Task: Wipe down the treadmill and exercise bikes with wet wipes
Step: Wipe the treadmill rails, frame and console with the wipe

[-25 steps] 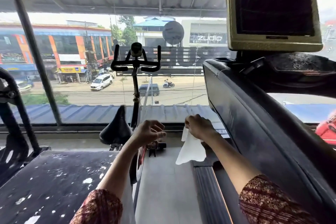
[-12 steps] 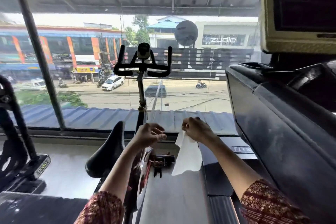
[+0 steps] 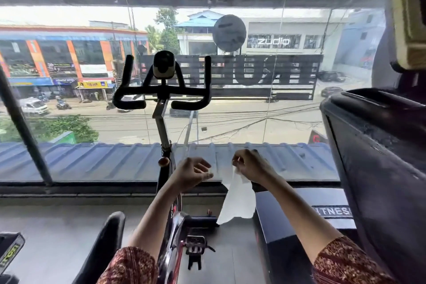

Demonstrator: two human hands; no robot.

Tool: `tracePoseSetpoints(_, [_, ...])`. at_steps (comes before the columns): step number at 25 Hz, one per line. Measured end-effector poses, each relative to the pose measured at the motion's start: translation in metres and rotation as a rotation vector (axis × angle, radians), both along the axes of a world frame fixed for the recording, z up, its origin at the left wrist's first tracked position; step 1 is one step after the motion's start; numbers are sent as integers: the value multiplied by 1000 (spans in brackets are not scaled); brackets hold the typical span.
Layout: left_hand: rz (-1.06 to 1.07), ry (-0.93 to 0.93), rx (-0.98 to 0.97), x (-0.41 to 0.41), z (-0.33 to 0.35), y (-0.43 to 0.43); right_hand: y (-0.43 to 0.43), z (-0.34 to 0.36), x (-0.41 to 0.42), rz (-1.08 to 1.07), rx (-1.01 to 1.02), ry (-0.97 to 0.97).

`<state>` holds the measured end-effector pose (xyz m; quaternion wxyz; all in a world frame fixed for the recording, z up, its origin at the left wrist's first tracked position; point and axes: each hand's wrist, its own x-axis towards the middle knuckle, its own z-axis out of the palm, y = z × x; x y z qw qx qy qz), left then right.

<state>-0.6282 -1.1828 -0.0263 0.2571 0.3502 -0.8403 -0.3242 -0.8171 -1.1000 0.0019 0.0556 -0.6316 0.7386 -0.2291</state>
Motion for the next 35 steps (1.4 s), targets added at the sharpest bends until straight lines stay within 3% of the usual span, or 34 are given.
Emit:
tracePoseSetpoints(9, [-109,12,31,-180,-5,-182,-162,-18,-157,-108,-26,-104])
tracePoseSetpoints(14, [-234,83,45,-307,11,-243,-197,-10,-250,-295,-158,-187])
tracePoseSetpoints(25, [-848,22,120,-584,-25,-255,-160,-26,-408,-817,-154,-212])
tracePoseSetpoints(28, [-1053,-4,49,-663,-39,-251,-151,-31,-441,-995,-208,-206])
tracePoseSetpoints(35, [-1575,-75,20,-761,-39,-212,-140,-45,-457,-1484,-332,-195])
